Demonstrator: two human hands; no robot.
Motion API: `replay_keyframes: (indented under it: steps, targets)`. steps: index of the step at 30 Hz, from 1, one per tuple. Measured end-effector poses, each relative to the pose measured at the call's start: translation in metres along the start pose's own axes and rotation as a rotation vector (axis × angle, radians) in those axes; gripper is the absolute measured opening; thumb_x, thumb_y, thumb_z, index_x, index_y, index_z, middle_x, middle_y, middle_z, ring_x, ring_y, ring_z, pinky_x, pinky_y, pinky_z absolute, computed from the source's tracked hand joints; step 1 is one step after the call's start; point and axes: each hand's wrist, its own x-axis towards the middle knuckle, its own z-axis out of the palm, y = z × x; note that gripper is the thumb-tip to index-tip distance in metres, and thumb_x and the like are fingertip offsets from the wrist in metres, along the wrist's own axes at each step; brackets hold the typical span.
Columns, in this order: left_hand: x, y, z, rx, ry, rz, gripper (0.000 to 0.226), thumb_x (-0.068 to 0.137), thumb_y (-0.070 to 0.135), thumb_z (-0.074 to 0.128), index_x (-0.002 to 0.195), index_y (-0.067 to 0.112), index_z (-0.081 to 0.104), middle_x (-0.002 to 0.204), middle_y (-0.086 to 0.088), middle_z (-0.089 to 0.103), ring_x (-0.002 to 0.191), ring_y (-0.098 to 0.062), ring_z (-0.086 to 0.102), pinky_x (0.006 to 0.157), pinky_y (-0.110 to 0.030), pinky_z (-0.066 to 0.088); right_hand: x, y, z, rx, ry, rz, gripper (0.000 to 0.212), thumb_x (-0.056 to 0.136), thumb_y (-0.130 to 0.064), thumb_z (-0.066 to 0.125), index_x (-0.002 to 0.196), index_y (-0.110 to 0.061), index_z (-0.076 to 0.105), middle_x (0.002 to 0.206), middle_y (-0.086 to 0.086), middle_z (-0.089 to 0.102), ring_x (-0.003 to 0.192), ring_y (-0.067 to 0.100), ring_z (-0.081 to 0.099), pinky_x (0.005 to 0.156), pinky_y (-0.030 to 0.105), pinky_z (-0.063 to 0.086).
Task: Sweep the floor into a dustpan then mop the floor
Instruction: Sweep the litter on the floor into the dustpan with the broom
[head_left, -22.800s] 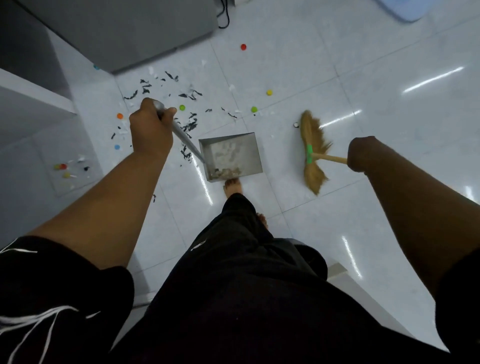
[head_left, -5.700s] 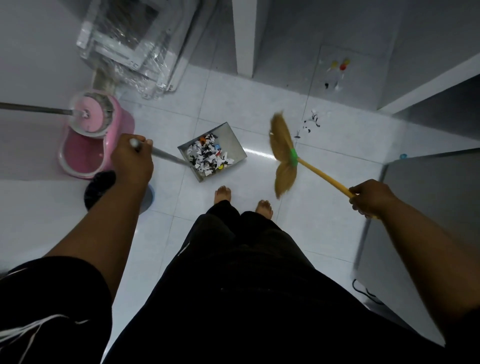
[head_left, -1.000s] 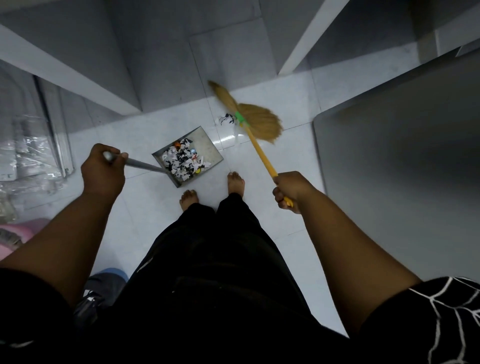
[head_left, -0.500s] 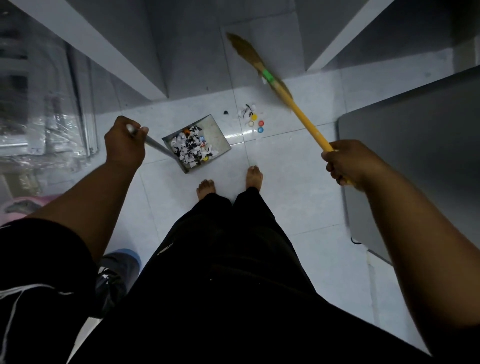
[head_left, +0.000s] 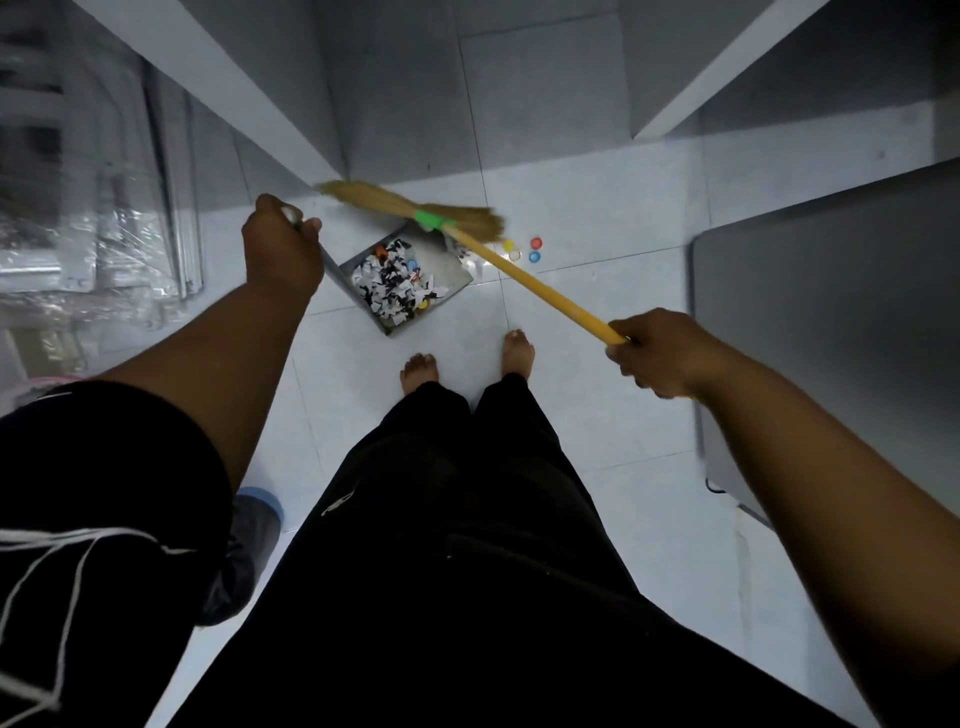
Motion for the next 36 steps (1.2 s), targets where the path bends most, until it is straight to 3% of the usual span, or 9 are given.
replay_keyframes:
  steps: [3, 5, 8, 13, 16, 19, 22, 29, 36]
  targets:
    - [0.000, -0.006, -0.005, 0.123, -0.053, 0.086, 0.031, 0.093, 0.003, 0.040, 0.068, 0.021, 0.038, 0.073, 0.004, 0.041, 0.064, -0.006, 0.047, 0.059, -0.018, 0.037, -0.037, 0.021, -0.012, -0.074, 0.069, -0.090, 0.013, 0.090, -0.027, 0.054, 0.091, -0.020, 0.065, 0.069, -0.002, 0.066, 0.058, 0.016, 0.059, 0.056, 0.029, 0.050]
    - [-0.002, -0.008, -0.011, 0.286, -0.080, 0.134, 0.034, 0.092, 0.014, 0.051, 0.068, 0.030, 0.032, 0.069, 0.009, 0.039, 0.061, -0.002, 0.036, 0.070, -0.024, 0.033, -0.048, 0.036, -0.017, -0.067, 0.127, -0.087, 0.019, 0.092, -0.026, 0.056, 0.107, -0.024, 0.066, 0.073, -0.004, 0.066, 0.067, 0.016, 0.064, 0.063, 0.028, 0.050]
    - [-0.001, -0.014, -0.018, 0.354, -0.062, 0.210, 0.038, 0.091, 0.018, 0.055, 0.069, 0.033, 0.029, 0.069, 0.012, 0.038, 0.064, -0.018, 0.040, 0.076, -0.025, 0.030, -0.042, 0.051, -0.021, -0.063, 0.197, -0.025, 0.034, 0.093, -0.027, 0.056, 0.127, -0.026, 0.058, 0.079, -0.007, 0.064, 0.070, 0.010, 0.061, 0.061, 0.022, 0.042]
    - [-0.002, -0.016, -0.023, 0.416, -0.079, 0.296, 0.038, 0.093, 0.016, 0.054, 0.069, 0.033, 0.030, 0.069, 0.011, 0.039, 0.072, -0.028, 0.040, 0.072, -0.027, 0.032, -0.005, 0.052, 0.003, 0.198, 0.184, 0.187, 0.010, 0.092, -0.019, 0.052, 0.097, -0.017, 0.060, 0.072, 0.008, 0.061, 0.054, 0.019, 0.052, 0.044, 0.023, 0.040]
    - [0.004, -0.023, -0.019, 0.391, -0.104, 0.339, 0.036, 0.096, 0.000, 0.043, 0.070, 0.024, 0.036, 0.074, 0.006, 0.040, 0.057, -0.010, 0.035, 0.056, -0.013, 0.038, 0.006, 0.042, 0.031, 0.372, 0.102, 0.262, 0.014, 0.087, -0.011, 0.052, 0.091, -0.004, 0.063, 0.068, 0.010, 0.057, 0.051, 0.020, 0.046, 0.043, 0.024, 0.035]
    - [-0.002, -0.023, -0.019, 0.376, -0.100, 0.316, 0.029, 0.096, -0.001, 0.048, 0.079, 0.022, 0.041, 0.085, 0.005, 0.047, 0.071, -0.001, 0.050, 0.071, -0.004, 0.043, 0.002, 0.027, 0.058, 0.497, 0.008, 0.253, 0.012, 0.087, -0.009, 0.052, 0.086, -0.003, 0.062, 0.067, 0.010, 0.054, 0.046, 0.017, 0.042, 0.040, 0.024, 0.032]
    - [-0.009, -0.019, -0.021, 0.243, -0.119, 0.263, 0.030, 0.096, 0.005, 0.053, 0.079, 0.027, 0.040, 0.085, 0.009, 0.048, 0.080, -0.003, 0.052, 0.066, 0.001, 0.039, -0.013, 0.012, 0.072, 0.609, -0.062, 0.201, 0.012, 0.087, -0.012, 0.053, 0.088, -0.005, 0.062, 0.067, 0.010, 0.055, 0.047, 0.016, 0.041, 0.042, 0.025, 0.032]
    - [-0.010, -0.017, -0.024, 0.160, -0.133, 0.275, 0.041, 0.096, 0.000, 0.051, 0.073, 0.029, 0.034, 0.080, 0.013, 0.041, 0.071, 0.002, 0.047, 0.062, 0.005, 0.038, -0.067, -0.003, 0.046, 0.627, -0.091, 0.045, 0.018, 0.092, -0.017, 0.054, 0.098, -0.007, 0.066, 0.067, 0.007, 0.056, 0.047, 0.015, 0.037, 0.042, 0.023, 0.029]
    - [-0.005, -0.031, -0.046, 0.225, -0.077, 0.277, 0.040, 0.095, 0.004, 0.053, 0.072, 0.031, 0.035, 0.078, 0.014, 0.042, 0.082, -0.010, 0.053, 0.066, 0.000, 0.042, -0.082, -0.005, -0.008, 0.494, 0.038, 0.008, 0.014, 0.092, -0.016, 0.057, 0.097, -0.015, 0.069, 0.065, 0.007, 0.058, 0.047, 0.015, 0.040, 0.041, 0.025, 0.031]
